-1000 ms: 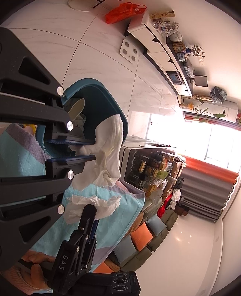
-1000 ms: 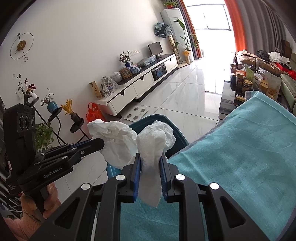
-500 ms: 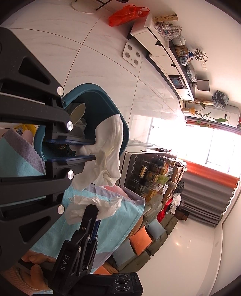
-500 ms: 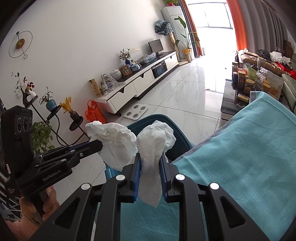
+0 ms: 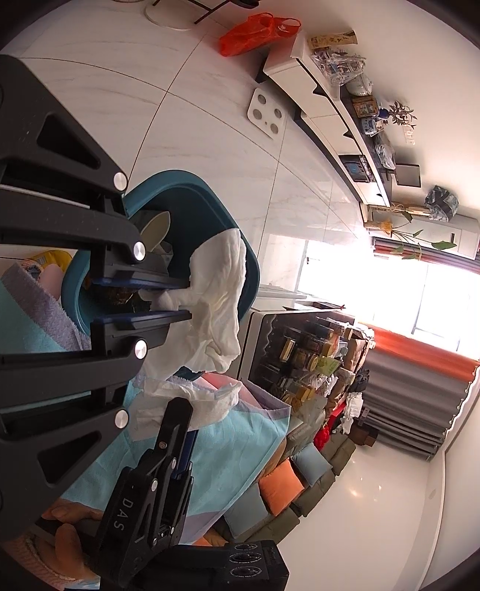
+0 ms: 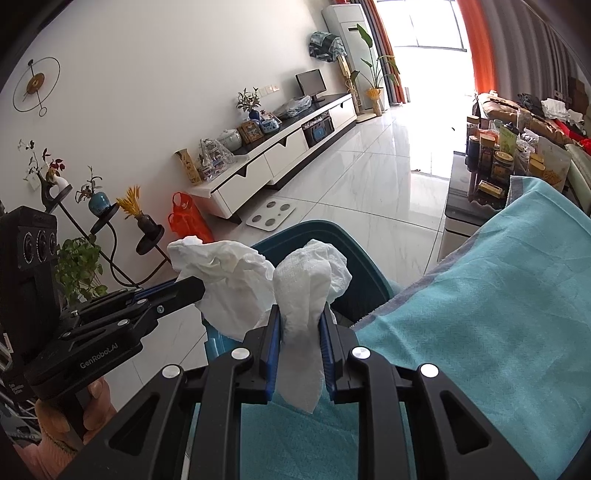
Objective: Collect trash
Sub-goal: 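Carry both white tissues over the teal bin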
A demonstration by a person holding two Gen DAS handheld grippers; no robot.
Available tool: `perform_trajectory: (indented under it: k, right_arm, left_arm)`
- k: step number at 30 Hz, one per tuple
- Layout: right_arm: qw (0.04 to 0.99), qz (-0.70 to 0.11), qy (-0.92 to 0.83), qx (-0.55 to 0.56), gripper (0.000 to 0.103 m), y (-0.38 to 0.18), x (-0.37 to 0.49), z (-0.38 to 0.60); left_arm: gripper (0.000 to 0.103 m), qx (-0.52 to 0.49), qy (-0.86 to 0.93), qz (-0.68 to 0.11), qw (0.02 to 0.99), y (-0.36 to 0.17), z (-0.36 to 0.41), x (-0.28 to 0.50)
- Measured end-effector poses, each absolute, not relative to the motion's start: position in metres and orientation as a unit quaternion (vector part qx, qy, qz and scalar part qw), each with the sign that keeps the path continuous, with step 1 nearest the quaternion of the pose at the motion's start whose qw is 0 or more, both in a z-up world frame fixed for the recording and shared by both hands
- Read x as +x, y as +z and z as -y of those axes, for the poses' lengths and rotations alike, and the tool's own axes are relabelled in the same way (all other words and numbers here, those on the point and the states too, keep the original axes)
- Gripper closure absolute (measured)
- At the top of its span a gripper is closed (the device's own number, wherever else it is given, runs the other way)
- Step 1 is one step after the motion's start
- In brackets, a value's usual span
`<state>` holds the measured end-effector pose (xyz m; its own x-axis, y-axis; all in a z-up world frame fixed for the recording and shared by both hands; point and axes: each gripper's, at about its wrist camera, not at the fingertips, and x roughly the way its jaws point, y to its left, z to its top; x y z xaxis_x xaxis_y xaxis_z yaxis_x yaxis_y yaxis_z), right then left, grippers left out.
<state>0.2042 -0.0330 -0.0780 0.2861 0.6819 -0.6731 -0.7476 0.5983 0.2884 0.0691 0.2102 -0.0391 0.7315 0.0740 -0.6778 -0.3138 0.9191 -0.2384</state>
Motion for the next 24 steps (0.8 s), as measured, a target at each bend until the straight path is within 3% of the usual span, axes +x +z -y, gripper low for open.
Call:
perform_trajectory:
  k: [24]
  right_arm:
    - [0.795, -0.418, 0.436, -0.055, 0.082, -0.088, 0.206, 0.01]
  left_arm:
    - [0.092, -0.173, 0.119, -0.364, 0.907, -0.06, -0.211, 0.084]
